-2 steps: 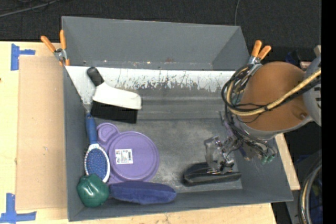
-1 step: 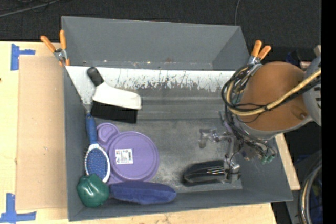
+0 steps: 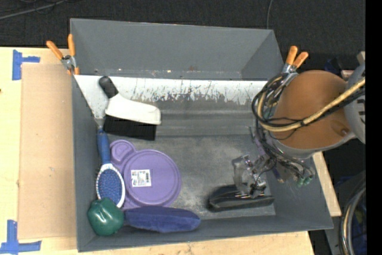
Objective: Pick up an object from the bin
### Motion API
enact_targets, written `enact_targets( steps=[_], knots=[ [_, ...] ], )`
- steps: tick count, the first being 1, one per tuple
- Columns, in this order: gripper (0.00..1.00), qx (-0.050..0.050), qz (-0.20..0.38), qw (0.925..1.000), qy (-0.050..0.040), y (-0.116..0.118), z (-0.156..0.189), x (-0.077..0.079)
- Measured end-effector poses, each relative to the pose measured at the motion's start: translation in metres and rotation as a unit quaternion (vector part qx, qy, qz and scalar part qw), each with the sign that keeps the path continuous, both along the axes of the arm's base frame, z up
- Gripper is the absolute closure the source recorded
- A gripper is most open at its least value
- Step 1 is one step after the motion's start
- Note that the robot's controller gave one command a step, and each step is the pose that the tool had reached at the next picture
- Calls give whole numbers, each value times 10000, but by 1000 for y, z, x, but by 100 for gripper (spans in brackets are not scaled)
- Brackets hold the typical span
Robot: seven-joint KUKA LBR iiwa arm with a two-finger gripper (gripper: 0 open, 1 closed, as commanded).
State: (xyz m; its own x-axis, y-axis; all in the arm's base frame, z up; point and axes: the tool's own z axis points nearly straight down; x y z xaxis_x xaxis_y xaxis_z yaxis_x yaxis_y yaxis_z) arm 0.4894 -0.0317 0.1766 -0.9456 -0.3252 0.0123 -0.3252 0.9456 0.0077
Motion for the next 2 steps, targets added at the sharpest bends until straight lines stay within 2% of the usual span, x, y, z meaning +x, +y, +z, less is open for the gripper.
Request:
enact_targets(
  steps=[1, 2],
  knots=[
    [0, 0, -1, 10000, 0, 0, 0, 0],
    [100, 0, -3, 10000, 0, 0, 0, 0]
  ],
)
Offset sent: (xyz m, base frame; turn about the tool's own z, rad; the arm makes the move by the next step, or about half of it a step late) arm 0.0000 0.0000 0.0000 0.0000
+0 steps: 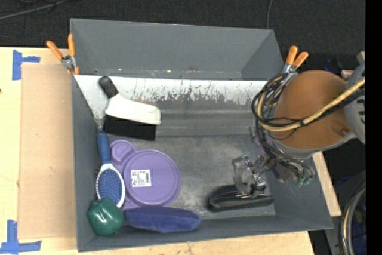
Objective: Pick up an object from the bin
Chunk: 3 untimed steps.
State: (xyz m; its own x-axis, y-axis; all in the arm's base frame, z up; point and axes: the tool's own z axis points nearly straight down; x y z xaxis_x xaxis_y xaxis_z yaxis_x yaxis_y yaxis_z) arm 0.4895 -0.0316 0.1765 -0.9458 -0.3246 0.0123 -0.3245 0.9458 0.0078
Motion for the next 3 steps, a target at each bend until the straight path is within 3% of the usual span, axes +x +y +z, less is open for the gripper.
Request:
enact_targets(
  steps=[1, 2, 3],
  knots=[
    [0, 0, -2, 10000, 0, 0, 0, 0],
    [100, 0, -3, 10000, 0, 0, 0, 0],
    [0, 0, -4, 10000, 0, 0, 0, 0]
  ],
)
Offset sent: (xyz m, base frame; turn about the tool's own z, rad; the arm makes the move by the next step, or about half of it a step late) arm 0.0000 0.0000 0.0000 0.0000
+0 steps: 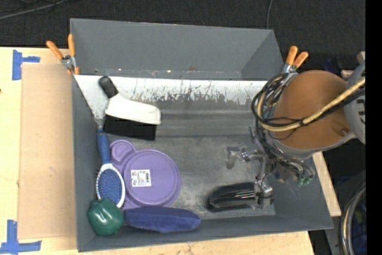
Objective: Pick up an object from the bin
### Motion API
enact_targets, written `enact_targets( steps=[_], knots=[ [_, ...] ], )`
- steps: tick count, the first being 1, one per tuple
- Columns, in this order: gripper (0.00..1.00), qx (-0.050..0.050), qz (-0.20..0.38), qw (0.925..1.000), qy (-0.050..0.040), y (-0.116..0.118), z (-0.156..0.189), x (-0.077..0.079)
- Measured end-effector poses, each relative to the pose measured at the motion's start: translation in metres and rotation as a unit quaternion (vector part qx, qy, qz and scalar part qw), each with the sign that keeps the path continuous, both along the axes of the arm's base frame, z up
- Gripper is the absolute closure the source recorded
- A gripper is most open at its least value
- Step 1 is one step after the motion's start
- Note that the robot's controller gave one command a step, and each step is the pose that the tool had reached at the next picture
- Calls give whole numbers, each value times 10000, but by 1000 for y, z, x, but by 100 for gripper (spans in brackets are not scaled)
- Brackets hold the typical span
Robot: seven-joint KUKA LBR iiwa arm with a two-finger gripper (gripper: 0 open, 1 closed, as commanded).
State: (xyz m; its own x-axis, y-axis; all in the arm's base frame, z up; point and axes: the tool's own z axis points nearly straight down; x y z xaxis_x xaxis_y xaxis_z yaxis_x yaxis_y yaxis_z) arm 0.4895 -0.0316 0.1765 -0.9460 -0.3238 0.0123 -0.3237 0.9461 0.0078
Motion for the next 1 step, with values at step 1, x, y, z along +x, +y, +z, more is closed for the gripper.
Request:
enact_targets(
  steps=[1],
  knots=[
    [0, 0, 0, 10000, 0, 0, 0, 0]
  ],
)
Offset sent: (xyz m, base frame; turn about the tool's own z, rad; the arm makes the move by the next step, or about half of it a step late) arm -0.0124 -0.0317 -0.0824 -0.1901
